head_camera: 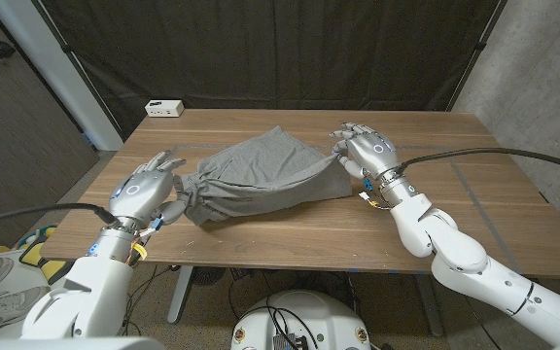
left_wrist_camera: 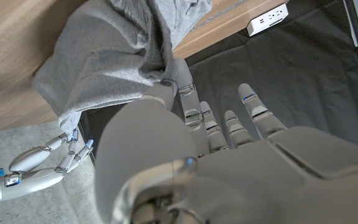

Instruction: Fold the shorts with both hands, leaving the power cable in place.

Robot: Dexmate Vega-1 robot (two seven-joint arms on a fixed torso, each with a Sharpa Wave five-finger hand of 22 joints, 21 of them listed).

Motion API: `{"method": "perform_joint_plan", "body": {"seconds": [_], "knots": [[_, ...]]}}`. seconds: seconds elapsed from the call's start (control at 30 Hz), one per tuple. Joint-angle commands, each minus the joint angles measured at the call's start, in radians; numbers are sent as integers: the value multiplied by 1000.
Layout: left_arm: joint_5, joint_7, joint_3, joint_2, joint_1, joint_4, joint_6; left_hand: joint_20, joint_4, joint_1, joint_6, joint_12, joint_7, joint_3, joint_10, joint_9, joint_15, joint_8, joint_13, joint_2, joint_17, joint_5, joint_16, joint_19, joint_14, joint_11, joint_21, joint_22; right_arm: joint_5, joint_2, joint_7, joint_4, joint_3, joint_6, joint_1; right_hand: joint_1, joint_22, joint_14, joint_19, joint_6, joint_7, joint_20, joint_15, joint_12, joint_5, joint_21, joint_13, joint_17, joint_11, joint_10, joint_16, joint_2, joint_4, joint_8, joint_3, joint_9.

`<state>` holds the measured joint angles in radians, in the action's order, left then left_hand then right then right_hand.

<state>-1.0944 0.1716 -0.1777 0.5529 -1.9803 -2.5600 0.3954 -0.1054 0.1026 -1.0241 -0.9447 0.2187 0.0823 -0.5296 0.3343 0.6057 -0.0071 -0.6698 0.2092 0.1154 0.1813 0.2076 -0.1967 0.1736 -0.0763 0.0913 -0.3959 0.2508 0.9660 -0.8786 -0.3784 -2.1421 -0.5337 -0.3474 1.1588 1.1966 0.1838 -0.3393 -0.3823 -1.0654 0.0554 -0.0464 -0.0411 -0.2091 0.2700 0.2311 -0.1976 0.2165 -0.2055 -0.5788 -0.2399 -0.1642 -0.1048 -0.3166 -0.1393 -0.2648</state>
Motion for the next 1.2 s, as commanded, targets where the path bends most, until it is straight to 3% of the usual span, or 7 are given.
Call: {"method": "perform_joint_plan", "body": {"seconds": [0.03,0.17,0.67,1.2], "knots": [[-22,132,35,-77,92,75,5,-5,8,1,-44,9,-39,-2,11,-2,1,-7,-1,-8,2,7,-4,14,-14,4,-8,3,34,72,16,85,-43,36,-153,8,3,-11,2,-31,-23,-11,-180,5,5,-2,-2,2,0,-5,-8,-7,3,-2,4,-11],[-10,140,38,-73,107,90,16,-5,11,4,-37,8,-48,-5,11,-7,1,-4,-1,-9,2,8,-4,17,-19,7,-12,2,46,91,31,116,-60,44,-203,9,3,-13,3,-30,-24,-12,-180,5,5,-2,-2,4,0,-6,-10,-7,4,0,5,-11],[22,196,54,-49,128,121,49,-7,18,10,-53,10,-42,-13,28,-23,-1,-8,-1,-15,2,13,-3,21,-31,11,-21,2,57,156,77,239,-132,115,-381,12,3,-21,2,-29,-16,-13,-180,7,5,-3,-2,7,0,-5,-15,-7,5,5,9,-9],[13,214,114,-23,211,156,145,-6,25,17,-58,6,-42,-23,33,-29,-8,-13,-2,-21,2,19,-2,32,-42,17,-33,1,47,208,104,355,-191,148,-524,17,3,-20,1,-35,-16,-12,-182,6,5,-3,-2,8,-1,-10,-16,-6,4,5,12,-10]]}}
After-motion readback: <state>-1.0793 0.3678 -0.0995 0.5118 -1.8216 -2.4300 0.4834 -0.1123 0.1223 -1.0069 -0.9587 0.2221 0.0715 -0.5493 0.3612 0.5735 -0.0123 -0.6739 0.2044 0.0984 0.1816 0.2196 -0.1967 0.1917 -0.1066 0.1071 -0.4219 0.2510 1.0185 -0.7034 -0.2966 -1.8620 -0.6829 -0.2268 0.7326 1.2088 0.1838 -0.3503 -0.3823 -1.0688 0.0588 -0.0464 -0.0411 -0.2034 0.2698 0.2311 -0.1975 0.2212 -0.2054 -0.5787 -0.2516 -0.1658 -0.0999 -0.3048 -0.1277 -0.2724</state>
